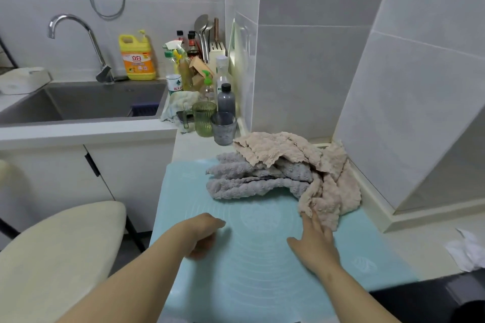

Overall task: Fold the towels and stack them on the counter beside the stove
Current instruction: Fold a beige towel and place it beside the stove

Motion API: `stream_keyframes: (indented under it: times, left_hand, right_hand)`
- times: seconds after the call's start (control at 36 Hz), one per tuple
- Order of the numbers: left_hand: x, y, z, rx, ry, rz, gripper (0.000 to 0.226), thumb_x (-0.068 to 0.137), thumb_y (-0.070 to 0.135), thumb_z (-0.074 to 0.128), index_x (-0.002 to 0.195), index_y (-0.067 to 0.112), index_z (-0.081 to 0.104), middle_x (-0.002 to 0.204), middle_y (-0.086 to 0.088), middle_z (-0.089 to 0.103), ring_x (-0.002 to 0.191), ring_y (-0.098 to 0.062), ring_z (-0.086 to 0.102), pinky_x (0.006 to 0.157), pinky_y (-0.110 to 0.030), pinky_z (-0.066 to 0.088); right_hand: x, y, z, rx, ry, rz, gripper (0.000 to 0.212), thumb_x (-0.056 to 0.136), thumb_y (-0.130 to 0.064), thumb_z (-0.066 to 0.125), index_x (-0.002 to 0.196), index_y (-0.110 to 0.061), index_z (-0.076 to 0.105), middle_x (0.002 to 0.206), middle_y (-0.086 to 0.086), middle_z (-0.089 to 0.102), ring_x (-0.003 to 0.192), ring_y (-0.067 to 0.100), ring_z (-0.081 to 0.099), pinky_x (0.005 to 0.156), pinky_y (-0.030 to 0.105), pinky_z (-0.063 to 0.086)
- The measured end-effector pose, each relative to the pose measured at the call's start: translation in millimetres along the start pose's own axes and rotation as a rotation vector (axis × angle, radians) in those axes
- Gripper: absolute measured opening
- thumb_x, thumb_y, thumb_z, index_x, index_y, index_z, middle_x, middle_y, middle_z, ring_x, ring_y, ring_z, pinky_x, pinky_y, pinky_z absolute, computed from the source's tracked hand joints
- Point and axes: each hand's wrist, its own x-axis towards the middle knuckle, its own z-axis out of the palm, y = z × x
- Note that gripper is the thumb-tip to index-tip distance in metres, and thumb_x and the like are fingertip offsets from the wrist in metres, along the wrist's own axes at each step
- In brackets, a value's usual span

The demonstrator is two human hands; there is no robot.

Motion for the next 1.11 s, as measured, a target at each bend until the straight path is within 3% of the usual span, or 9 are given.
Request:
stream_keyframes:
  times: [0.22, 0.33, 0.47, 0.67, 0.78, 0.83, 0.92, 1.0, 1.11]
  left_hand:
    - [-3, -8, 4, 0.061, -0.055, 0.193, 0.018, 0.096, 0.023, 0.044, 0.080, 0.017, 0.041, 0.056, 0.000, 0.033, 0.040, -0.012, 0.027, 0.043, -0.017, 0.023]
    - [-27, 20, -2, 0.155, -0.051, 0.341, 0.009, 0.095, 0.031, 0.046, 0.098, 0.024, 0.051, 0.092, 0.003, 0.052, 0.076, -0.012, 0.051, 0.062, -0.023, 0.039]
    - [-57, 73, 2, -0.016, -0.015, 0.611, 0.014, 0.095, 0.025, 0.050, 0.109, 0.023, 0.049, 0.099, 0.004, 0.054, 0.081, -0.009, 0.054, 0.068, -0.022, 0.041]
    - [-77, 95, 16, -0.052, -0.047, 0.846, 0.067, 0.083, 0.023, 0.069, 0.138, 0.030, 0.031, 0.123, 0.008, 0.038, 0.120, -0.015, 0.044, 0.101, -0.030, 0.040]
    - [-87, 96, 16, -0.109, -0.044, 0.939, 0.043, 0.089, 0.012, 0.060, 0.124, 0.030, 0.043, 0.121, 0.007, 0.053, 0.111, -0.012, 0.052, 0.085, -0.021, 0.047]
    - [-92, 96, 8, -0.055, 0.103, 0.943, 0.028, 0.091, 0.012, 0.053, 0.118, 0.018, 0.054, 0.114, -0.003, 0.061, 0.106, -0.020, 0.057, 0.087, -0.034, 0.051]
    - [-99, 92, -12, 0.010, 0.289, 0.957, 0.016, 0.090, 0.013, 0.052, 0.103, 0.011, 0.061, 0.096, -0.008, 0.063, 0.093, -0.024, 0.057, 0.088, -0.039, 0.047]
    - [-111, 87, -36, -0.022, 0.340, 1.004, 0.010, 0.091, 0.014, 0.052, 0.085, 0.020, 0.057, 0.072, 0.005, 0.051, 0.067, -0.011, 0.046, 0.060, -0.026, 0.036]
    - [-124, 78, -65, -0.004, 0.372, 1.046, 0.017, 0.093, 0.015, 0.051, 0.082, 0.027, 0.054, 0.072, 0.010, 0.050, 0.065, -0.005, 0.045, 0.060, -0.021, 0.034]
  right_hand:
    - [3, -28, -23, 0.199, 0.461, -0.116, 0.037, 0.090, -0.020, 0.053, 0.127, -0.021, 0.056, 0.127, -0.002, 0.059, 0.121, 0.024, 0.039, 0.101, 0.035, 0.029]
    - [6, -46, -57, 0.383, 0.487, -0.179, 0.028, 0.089, -0.020, 0.057, 0.115, -0.019, 0.067, 0.093, -0.007, 0.065, 0.116, 0.026, 0.045, 0.096, 0.030, 0.032]
    - [5, -63, -90, 0.683, 0.511, -0.255, 0.021, 0.088, -0.013, 0.059, 0.104, -0.013, 0.072, 0.105, 0.002, 0.068, 0.101, 0.012, 0.055, 0.085, 0.018, 0.035]
    - [-8, -90, -117, 1.193, 0.315, -0.403, 0.025, 0.087, -0.003, 0.057, 0.074, -0.018, 0.072, 0.074, -0.009, 0.073, 0.080, 0.003, 0.066, 0.077, 0.015, 0.051]
    - [-11, -103, -119, 1.221, 0.209, -0.442, 0.030, 0.085, -0.003, 0.058, 0.067, -0.018, 0.076, 0.077, -0.003, 0.074, 0.090, 0.019, 0.066, 0.089, 0.033, 0.049]
    - [-15, -109, -118, 1.202, 0.183, -0.470, 0.031, 0.083, -0.002, 0.062, 0.065, -0.023, 0.076, 0.076, -0.003, 0.073, 0.090, 0.022, 0.065, 0.088, 0.035, 0.049]
    - [-22, -116, -118, 1.204, 0.158, -0.540, 0.026, 0.081, 0.002, 0.064, 0.065, -0.017, 0.071, 0.069, -0.008, 0.070, 0.075, 0.010, 0.064, 0.076, 0.024, 0.051]
    - [-26, -124, -120, 1.222, 0.183, -0.591, 0.025, 0.078, 0.004, 0.066, 0.066, -0.018, 0.065, 0.065, -0.009, 0.066, 0.067, 0.005, 0.060, 0.065, 0.016, 0.050]
    - [-28, -135, -121, 1.267, 0.194, -0.612, 0.028, 0.077, 0.009, 0.065, 0.063, -0.015, 0.056, 0.059, -0.005, 0.056, 0.055, 0.004, 0.052, 0.054, 0.012, 0.048]
